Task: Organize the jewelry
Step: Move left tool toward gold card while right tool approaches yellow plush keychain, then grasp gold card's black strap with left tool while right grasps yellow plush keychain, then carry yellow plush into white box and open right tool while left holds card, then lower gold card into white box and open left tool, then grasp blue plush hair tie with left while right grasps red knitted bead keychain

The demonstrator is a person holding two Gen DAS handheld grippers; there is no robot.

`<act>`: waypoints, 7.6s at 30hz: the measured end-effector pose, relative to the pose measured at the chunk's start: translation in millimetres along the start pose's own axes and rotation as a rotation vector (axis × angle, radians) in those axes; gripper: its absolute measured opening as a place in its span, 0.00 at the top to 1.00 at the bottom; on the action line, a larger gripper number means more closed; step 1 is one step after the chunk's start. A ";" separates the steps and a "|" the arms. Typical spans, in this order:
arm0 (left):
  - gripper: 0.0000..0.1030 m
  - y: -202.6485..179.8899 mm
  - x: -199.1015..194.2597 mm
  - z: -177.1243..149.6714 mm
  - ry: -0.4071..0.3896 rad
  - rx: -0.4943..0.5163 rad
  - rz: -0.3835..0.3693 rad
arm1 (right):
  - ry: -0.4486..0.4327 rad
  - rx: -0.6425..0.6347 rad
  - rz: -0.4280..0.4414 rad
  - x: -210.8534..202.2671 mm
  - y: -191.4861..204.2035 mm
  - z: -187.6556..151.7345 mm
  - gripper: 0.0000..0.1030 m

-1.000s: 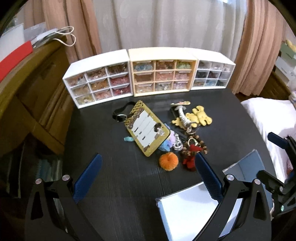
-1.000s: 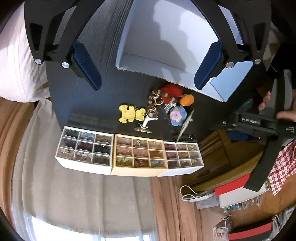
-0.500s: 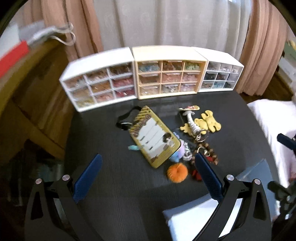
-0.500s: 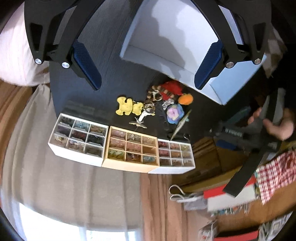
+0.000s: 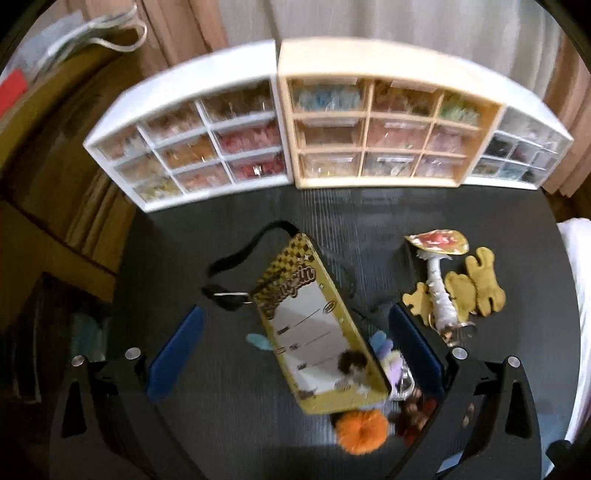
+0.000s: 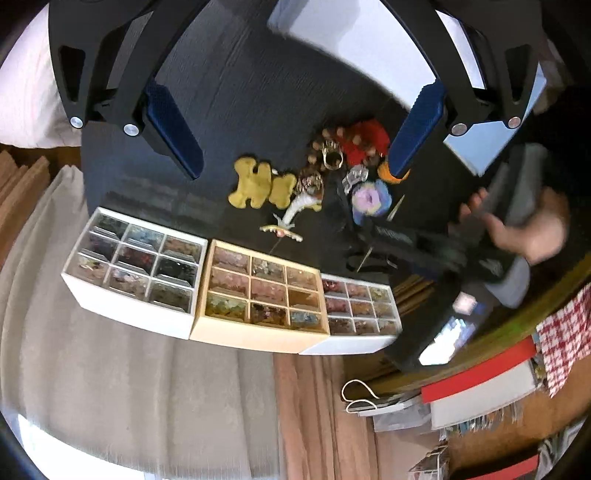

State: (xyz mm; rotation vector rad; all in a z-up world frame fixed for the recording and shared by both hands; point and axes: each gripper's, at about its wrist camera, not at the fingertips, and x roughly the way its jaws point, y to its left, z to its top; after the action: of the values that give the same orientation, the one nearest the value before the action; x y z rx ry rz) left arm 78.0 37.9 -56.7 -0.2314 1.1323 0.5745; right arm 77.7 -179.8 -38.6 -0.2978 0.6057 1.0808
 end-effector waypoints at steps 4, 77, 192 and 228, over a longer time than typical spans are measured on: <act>0.23 9.7 6.6 -2.9 0.013 -0.036 -0.011 | 0.022 -0.042 0.022 13.9 -9.7 9.8 0.07; 0.96 -17.3 -198.1 -175.0 -0.310 0.197 -0.175 | -0.362 -0.141 0.213 -159.3 5.4 49.3 0.96; 0.08 54.3 -103.5 -97.3 -0.172 0.067 -0.173 | 0.198 -0.150 0.314 42.2 -13.8 0.7 0.26; 0.09 54.4 -0.2 -42.1 0.060 -0.096 -0.288 | 0.587 -0.448 0.394 127.2 60.0 14.7 0.44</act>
State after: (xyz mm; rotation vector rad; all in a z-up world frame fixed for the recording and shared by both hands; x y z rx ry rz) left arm 15.4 64.0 -68.2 -0.4889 1.1063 0.3676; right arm 71.1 -52.0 -98.8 -0.9362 0.9664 1.5213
